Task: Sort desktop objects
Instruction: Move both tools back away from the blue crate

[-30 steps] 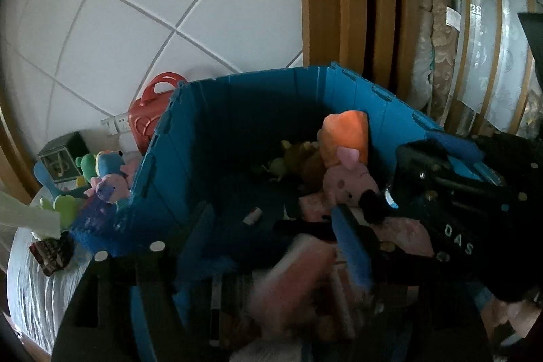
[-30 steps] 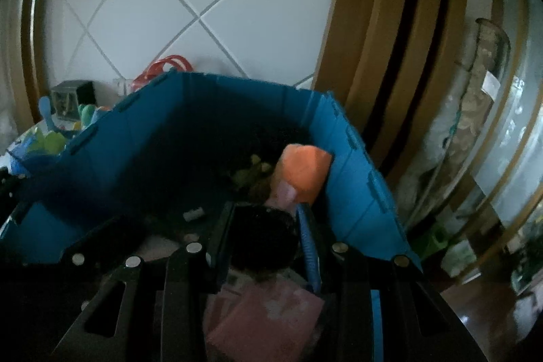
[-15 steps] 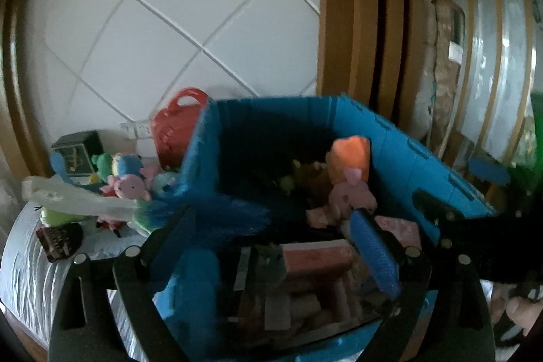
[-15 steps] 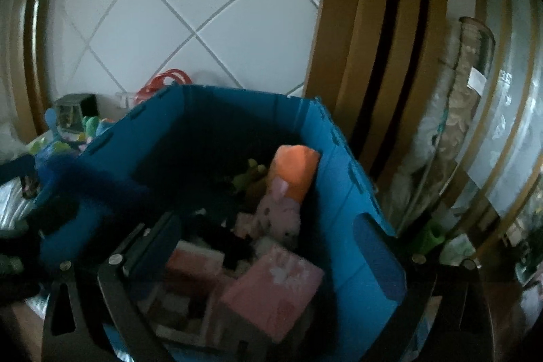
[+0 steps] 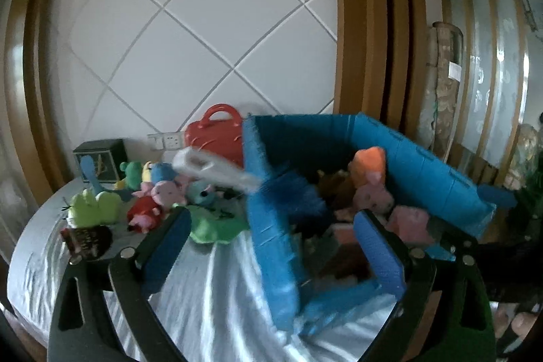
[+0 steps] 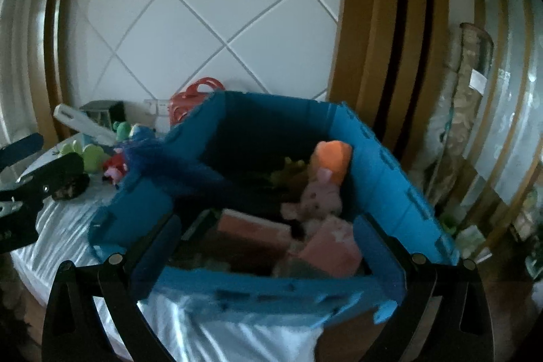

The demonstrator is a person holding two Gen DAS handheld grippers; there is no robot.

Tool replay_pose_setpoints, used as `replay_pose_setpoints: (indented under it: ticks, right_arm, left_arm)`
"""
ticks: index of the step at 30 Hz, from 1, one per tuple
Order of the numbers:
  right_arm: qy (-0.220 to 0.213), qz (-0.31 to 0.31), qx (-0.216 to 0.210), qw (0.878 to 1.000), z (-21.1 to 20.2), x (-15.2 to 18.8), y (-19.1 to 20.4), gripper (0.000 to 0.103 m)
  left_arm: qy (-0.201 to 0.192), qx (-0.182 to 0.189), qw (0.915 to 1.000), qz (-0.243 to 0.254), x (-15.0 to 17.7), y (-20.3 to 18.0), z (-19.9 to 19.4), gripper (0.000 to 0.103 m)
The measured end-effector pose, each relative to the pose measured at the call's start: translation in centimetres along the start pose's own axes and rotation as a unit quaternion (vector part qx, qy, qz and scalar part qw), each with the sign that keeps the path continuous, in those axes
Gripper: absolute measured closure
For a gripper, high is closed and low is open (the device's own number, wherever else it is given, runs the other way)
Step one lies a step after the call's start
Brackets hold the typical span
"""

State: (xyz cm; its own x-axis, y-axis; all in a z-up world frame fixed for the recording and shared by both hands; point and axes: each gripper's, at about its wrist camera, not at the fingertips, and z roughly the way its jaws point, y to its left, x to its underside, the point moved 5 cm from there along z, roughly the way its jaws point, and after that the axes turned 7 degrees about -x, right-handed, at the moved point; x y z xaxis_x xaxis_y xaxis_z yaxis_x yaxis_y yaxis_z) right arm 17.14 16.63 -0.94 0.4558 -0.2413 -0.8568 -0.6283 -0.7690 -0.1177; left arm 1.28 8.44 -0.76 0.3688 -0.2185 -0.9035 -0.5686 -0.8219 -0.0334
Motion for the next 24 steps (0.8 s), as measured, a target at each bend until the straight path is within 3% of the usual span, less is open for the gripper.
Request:
replay_pose_setpoints:
  ticks: [12,24]
  right_arm:
    - [0.014,0.038,0.044,0.998,-4.5,3.5,12.1,0.000]
    - [0.010,0.051,0.068,0.996,-8.1,4.7,16.8,0.000]
  left_arm:
    - [0.027,0.034,0.9984,0.035,4.7,8.8,-4.3,0.005]
    - [0.026,0.051,0.9976,0.039,6.0,12.0,-7.8,0.005]
